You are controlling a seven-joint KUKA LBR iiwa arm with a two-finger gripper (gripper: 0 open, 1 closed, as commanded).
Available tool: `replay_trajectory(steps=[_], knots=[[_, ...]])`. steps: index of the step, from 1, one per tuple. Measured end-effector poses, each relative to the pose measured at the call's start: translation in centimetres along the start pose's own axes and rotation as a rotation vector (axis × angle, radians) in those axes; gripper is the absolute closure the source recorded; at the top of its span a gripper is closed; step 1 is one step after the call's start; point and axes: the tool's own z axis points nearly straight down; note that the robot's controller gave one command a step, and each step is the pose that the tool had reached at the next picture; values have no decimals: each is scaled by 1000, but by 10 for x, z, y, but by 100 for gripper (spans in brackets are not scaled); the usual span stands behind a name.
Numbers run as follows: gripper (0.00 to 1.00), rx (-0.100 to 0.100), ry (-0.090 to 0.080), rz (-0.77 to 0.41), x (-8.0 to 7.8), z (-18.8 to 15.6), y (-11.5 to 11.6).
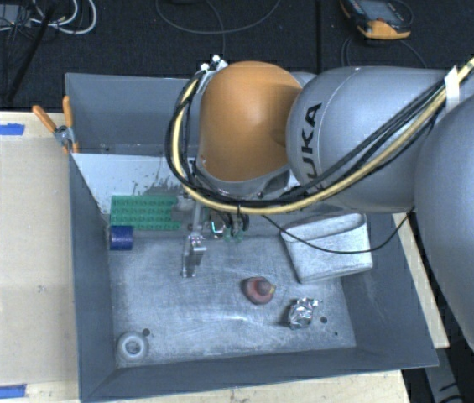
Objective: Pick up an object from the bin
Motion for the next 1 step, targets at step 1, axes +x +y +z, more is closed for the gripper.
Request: replay_trajectory(steps=[1], knots=[[0,-4,-10,-1,-29,131,-54]])
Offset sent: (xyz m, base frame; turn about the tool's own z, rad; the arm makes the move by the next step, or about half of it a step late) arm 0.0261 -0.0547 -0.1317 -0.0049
